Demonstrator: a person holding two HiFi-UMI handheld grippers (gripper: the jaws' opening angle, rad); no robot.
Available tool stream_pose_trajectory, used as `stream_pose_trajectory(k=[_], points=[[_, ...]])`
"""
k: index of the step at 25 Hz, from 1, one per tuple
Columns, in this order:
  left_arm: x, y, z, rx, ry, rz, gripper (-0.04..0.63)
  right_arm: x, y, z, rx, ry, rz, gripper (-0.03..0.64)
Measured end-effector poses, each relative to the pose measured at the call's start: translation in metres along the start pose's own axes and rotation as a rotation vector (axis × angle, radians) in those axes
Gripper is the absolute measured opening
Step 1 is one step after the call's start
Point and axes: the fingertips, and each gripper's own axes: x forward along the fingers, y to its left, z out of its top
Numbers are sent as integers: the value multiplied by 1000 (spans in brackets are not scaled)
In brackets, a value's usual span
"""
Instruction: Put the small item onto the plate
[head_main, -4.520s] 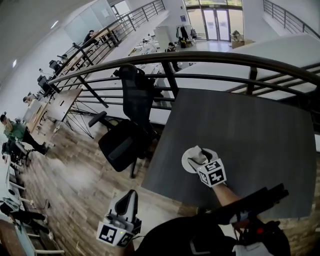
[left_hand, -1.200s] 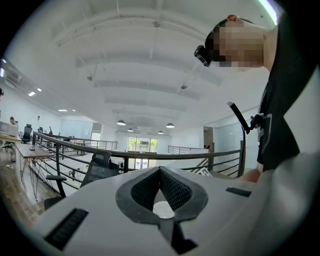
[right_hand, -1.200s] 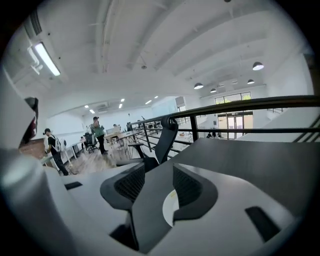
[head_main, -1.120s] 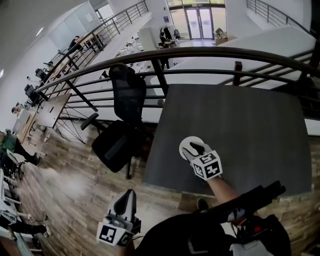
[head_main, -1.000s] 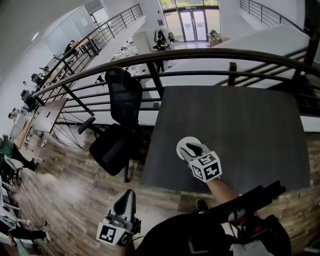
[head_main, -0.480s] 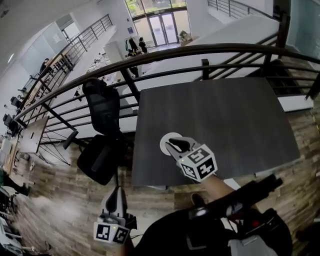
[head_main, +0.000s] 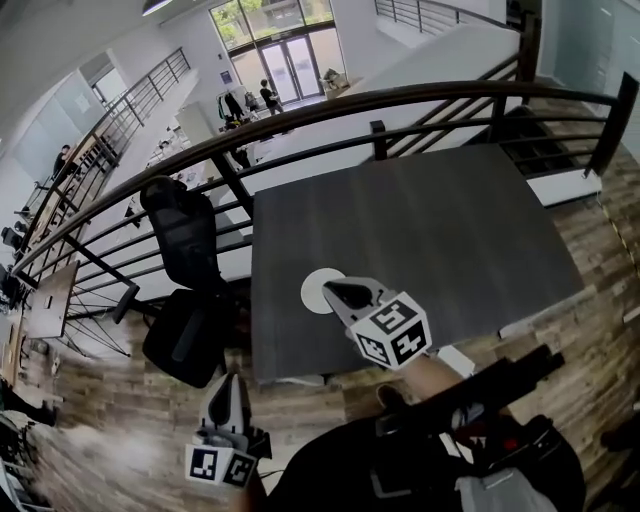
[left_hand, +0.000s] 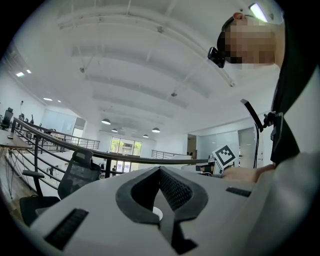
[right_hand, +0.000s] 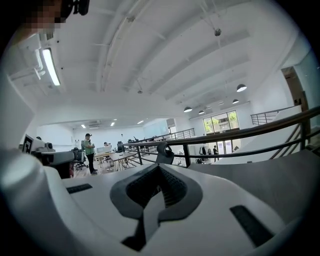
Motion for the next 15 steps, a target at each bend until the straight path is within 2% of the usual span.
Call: stream_pose_trajectory(k=[8,15], points=[[9,-5,7,10,-27,-39,5,-19,4,9,-20,-29,-38,2],[10,-13,-2,15,-22,-84,5,-37,3,-5,-19,-22,-77,2]])
